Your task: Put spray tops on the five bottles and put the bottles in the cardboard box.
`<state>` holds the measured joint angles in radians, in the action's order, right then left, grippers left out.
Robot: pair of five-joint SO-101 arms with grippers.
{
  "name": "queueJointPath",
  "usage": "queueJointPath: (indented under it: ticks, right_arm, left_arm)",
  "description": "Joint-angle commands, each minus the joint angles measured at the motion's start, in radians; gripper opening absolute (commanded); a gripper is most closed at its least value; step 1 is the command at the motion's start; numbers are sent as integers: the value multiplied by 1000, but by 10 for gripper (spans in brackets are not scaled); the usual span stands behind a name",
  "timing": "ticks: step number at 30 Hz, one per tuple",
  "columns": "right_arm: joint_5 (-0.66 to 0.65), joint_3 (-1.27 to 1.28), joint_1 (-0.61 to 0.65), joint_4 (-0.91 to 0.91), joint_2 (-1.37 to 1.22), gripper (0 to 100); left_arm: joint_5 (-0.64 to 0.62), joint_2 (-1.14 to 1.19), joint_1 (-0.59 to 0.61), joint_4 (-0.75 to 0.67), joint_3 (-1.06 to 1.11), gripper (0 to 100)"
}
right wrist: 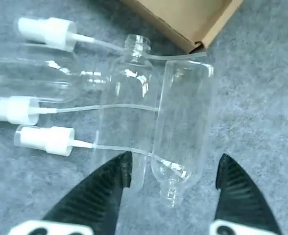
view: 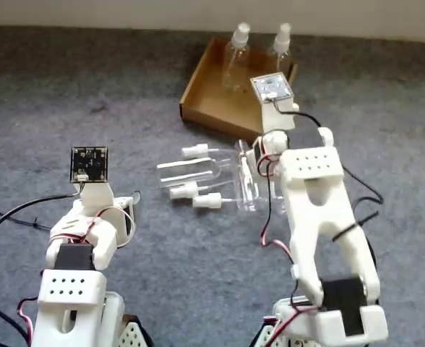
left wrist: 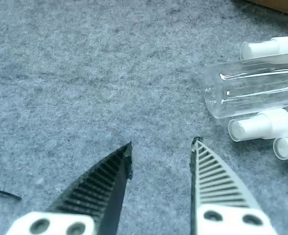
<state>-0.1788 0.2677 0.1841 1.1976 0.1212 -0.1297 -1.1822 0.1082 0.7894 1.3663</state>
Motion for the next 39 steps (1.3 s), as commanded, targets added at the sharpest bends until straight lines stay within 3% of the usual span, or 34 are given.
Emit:
queueJointPath:
  ticks: [1,17,21,23,27,31,35,39]
  right_arm:
    - [-8,-93,-41,-19,-81,251]
    - [-11,-111,-119,-125,-387,244]
    - [-18,-111,-191,-125,-383,162]
    - [-100,-111,-237,-119,-358,114]
    - [-414,-110,-314,-117,-285,60]
    - [-1025,-96,-334,-108,-219,39]
    - [-1402,-65,-328,70,-182,14]
    - [-1921,-125,-409,282,-148,11]
  left_arm:
    - [9,-15,7,-20,-15,189]
    - [9,-15,7,-20,-13,189]
    - [9,-15,7,-20,-13,189]
    - [9,-15,7,-20,-13,189]
    - [9,-15,7,-20,-13,189]
    - [9,-15,7,-20,-13,189]
    - [9,-15,7,-18,-13,189]
    - [9,-15,7,-18,-13,189]
